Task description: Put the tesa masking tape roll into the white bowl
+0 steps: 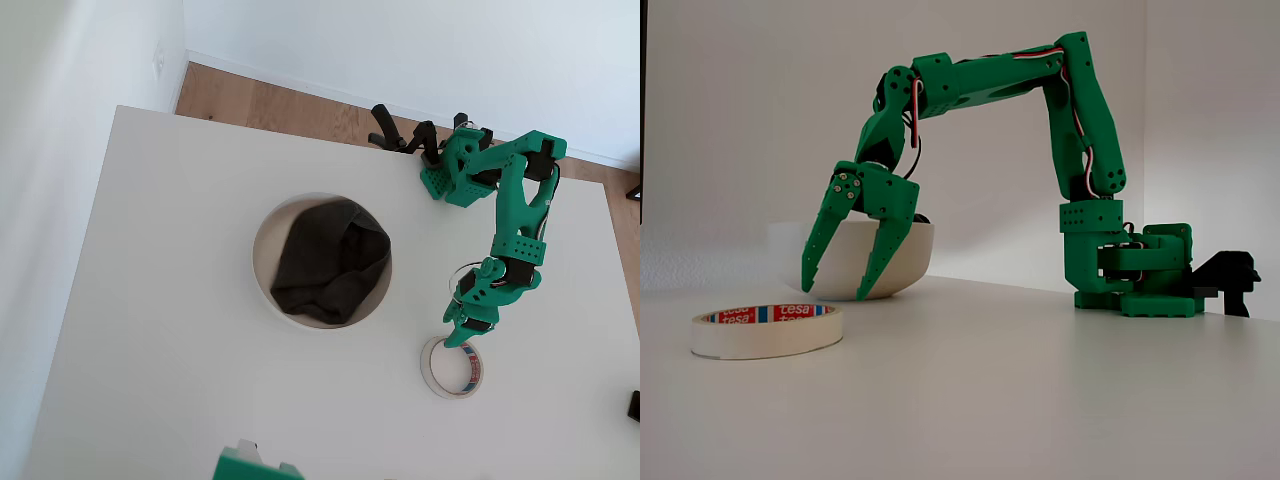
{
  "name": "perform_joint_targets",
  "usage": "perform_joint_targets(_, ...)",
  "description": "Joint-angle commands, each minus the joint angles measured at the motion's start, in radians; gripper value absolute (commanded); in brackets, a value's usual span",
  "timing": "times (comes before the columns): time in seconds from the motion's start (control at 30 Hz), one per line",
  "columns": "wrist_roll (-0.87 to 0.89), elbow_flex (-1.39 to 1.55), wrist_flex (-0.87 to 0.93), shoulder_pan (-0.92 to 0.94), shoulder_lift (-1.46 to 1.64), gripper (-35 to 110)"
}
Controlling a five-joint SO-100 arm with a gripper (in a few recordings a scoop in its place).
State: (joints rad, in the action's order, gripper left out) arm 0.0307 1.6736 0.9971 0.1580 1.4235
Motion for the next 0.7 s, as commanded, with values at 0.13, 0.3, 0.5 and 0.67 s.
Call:
perform_joint_targets(0.13,0.023,-0.078,0.037,-0.017,0.006,18)
perform_joint_targets(0.3,0.025,-0.081,0.04,-0.026,-0.017,19)
perform_joint_targets(0.5,0.032,-0.084,0.044,-0.046,-0.046,19)
perform_joint_targets(0.67,0.035,-0.091,0.063,-0.084,-0.092,18)
